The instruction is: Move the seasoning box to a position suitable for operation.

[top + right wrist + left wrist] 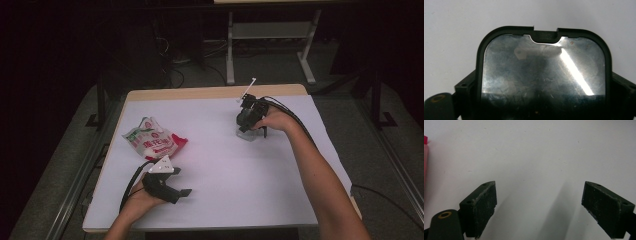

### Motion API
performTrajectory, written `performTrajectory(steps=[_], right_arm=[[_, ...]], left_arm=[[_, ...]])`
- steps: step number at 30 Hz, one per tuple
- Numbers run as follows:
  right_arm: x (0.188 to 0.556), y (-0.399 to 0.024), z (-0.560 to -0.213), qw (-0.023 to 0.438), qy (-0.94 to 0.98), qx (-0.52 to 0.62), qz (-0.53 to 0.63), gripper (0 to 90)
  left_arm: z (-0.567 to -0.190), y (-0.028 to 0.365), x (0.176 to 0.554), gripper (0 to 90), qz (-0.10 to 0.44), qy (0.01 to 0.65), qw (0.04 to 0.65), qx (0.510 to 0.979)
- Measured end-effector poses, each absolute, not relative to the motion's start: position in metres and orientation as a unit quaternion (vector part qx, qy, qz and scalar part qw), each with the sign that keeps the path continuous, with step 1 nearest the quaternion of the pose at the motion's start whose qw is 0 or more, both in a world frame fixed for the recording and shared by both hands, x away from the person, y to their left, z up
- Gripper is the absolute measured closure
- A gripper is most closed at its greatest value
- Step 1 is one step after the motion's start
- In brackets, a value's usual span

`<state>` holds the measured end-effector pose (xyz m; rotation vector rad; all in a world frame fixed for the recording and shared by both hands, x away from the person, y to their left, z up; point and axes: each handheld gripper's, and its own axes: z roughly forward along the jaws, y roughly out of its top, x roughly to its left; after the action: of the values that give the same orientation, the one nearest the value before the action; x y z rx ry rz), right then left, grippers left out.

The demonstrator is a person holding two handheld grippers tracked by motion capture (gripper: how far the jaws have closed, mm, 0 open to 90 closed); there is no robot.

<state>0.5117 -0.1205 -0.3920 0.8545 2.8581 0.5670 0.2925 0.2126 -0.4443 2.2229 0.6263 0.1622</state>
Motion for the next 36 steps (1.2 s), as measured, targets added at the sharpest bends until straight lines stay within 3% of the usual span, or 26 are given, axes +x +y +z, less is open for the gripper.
performTrajectory(steps=[4, 26, 36], right_arm=[[0.511, -0.12, -0.39, 0.051, 0.943, 0.272, 0.187, 14.3], [0.511, -0.124, -0.389, 0.039, 0.939, 0.283, 0.19, 14.9], [0.501, -0.129, -0.373, 0.038, 0.936, 0.283, 0.206, 14.9]], left_arm=[[-0.444, 0.212, 0.292, 12.4, 0.063, 0.247, 0.402, 0.879], [-0.445, 0.212, 0.292, 12.4, 0.061, 0.245, 0.404, 0.879], [-0.445, 0.212, 0.292, 12.4, 0.061, 0.244, 0.402, 0.88]])
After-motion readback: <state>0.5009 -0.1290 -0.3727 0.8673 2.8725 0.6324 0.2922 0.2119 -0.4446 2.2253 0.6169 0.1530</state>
